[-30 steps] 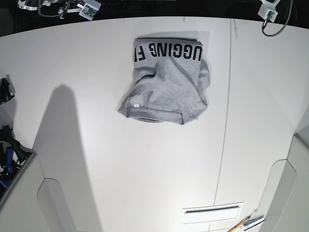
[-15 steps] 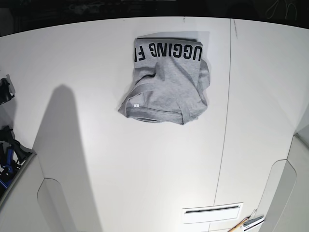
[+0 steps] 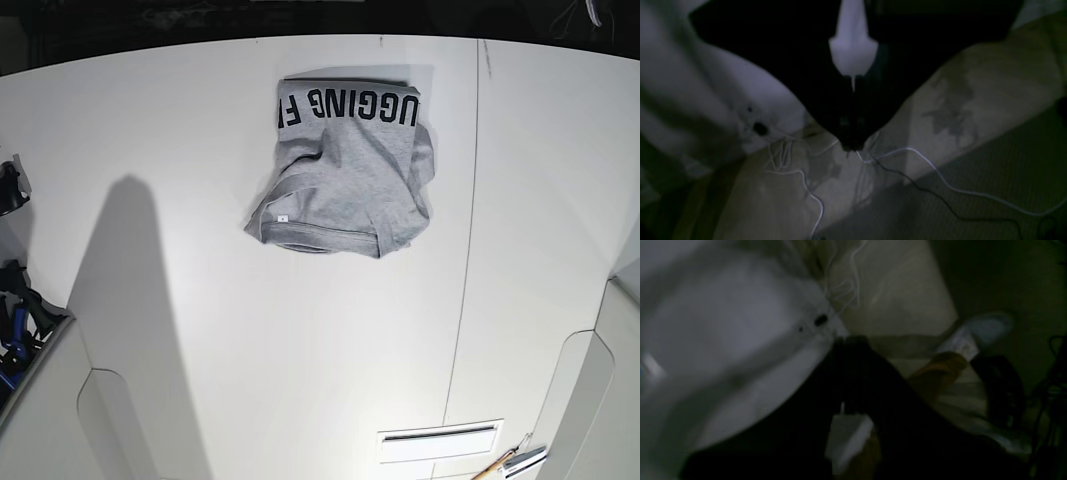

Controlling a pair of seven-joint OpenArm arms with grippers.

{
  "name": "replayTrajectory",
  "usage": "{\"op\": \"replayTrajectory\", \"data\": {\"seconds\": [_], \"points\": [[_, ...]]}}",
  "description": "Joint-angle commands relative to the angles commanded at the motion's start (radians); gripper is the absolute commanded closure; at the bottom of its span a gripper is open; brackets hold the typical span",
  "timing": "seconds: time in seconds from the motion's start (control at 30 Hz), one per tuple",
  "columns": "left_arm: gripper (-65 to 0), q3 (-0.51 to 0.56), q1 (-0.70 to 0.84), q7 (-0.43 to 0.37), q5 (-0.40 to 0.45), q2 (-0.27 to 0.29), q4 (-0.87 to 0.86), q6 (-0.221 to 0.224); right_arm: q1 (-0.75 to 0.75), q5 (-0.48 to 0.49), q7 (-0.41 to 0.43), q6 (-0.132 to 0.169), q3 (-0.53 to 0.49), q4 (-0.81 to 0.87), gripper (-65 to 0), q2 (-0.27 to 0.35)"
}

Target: Fold the T-shirt properly

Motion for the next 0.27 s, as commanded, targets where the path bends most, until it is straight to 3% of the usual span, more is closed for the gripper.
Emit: {"op": "replayTrajectory", "data": {"seconds": [0.13,0.27], "points": [[0.0,0.124,-0.032,-0.005,0.000,0.007,0.005,0.000,-0.001,-0.024,0.000,0.000,-0.001,-0.005,0.0,0.000],[0.0,0.166,-0.031,-0.003,0.007,0.016,0.007,0.000,0.005,-0.024,0.000,0.000,-0.001,-0.005,0.0,0.002]]}}
